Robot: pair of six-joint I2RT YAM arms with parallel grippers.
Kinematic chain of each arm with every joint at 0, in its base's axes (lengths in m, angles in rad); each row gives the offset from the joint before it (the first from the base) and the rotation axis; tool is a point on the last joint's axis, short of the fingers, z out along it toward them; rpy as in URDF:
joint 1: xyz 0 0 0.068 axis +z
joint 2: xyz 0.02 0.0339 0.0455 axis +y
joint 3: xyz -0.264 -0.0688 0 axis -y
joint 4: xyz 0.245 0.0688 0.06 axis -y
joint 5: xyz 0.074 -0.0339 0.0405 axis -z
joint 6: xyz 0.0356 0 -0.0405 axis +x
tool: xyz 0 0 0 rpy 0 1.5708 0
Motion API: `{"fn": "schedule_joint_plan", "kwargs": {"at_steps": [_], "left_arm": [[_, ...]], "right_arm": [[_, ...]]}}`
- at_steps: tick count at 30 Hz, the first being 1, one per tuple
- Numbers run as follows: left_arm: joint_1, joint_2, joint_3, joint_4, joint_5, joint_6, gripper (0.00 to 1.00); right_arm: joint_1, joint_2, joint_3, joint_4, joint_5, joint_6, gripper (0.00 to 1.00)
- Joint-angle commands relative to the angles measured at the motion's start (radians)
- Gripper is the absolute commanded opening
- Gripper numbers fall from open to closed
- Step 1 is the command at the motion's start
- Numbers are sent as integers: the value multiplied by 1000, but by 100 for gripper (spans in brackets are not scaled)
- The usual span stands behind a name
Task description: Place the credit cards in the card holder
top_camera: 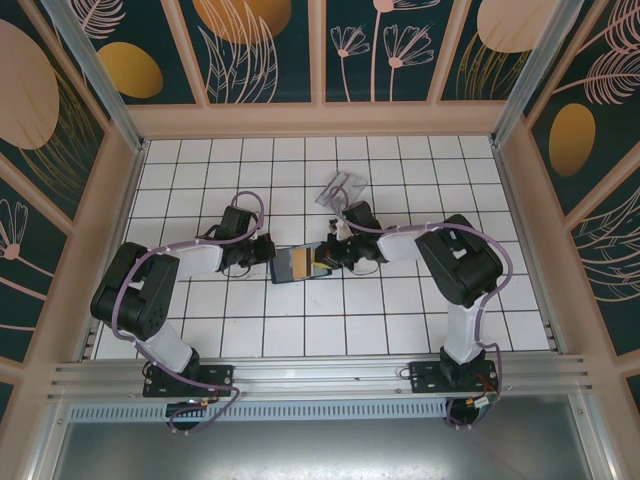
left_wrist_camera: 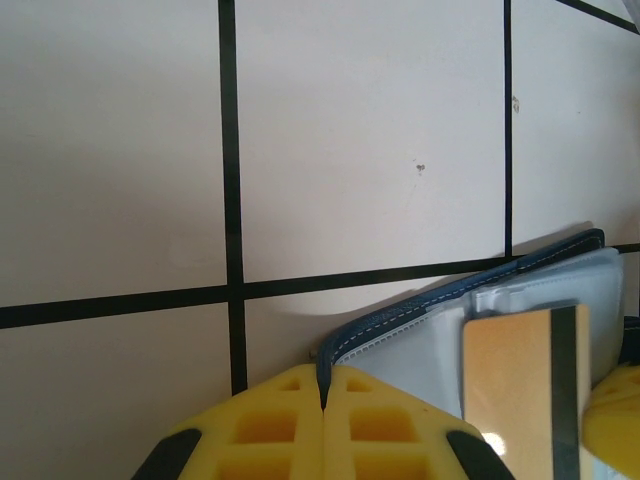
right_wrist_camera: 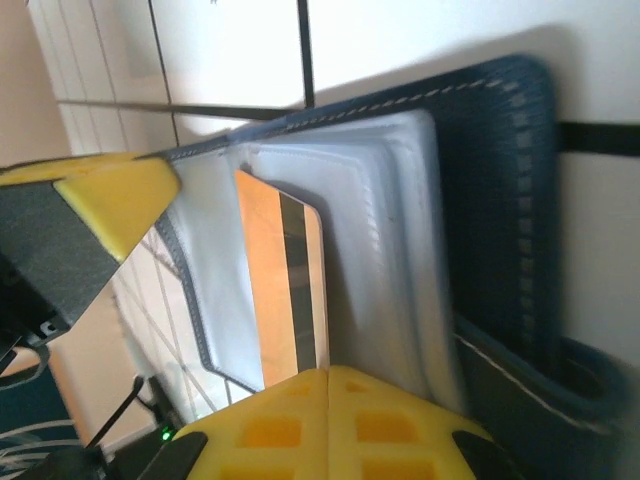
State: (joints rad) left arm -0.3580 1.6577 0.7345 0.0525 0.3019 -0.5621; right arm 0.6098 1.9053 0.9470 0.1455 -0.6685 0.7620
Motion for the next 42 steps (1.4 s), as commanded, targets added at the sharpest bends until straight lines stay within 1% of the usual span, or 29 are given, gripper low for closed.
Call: {"fn": "schedule_joint_plan", "kwargs": {"at_steps": [1, 4, 8, 13, 15, 18, 24, 28, 31, 36, 39, 42], "left_arm": [[13, -8, -6, -2, -22, -1, 0], [13, -3, 0, -3, -24, 4, 0], [13, 7, 9, -5, -12, 5, 0], [12, 7, 11, -4, -4, 2, 0], [13, 7, 9, -5, -8, 7, 0], [13, 7, 10, -6, -12, 6, 0], [13, 6, 5, -2, -18, 5, 0], [12, 8, 1, 4, -13, 2, 0], [14, 8, -2, 6, -14, 1, 0], [13, 19, 2, 10, -9, 1, 0], [14, 20, 1, 14, -4, -4, 0], [13, 19, -5, 22, -8, -5, 0]], "right_arm": [[-8, -58, -7, -95, 97, -69, 0], [-4, -29, 29, -136, 73, -99, 0], [10, 11, 52, -127, 36, -100, 0], [28, 37, 93, -154, 38, -114, 0], [28, 38, 106, -173, 52, -123, 0], [28, 21, 124, -224, 114, -148, 0], [21, 23, 136, -242, 113, -154, 0], [21, 4, 112, -209, 140, -130, 0], [21, -9, 119, -230, 150, -140, 0], [34, 4, 111, -191, 152, -108, 0], [43, 2, 108, -180, 181, -89, 0], [58, 5, 108, -165, 185, -68, 0]]}}
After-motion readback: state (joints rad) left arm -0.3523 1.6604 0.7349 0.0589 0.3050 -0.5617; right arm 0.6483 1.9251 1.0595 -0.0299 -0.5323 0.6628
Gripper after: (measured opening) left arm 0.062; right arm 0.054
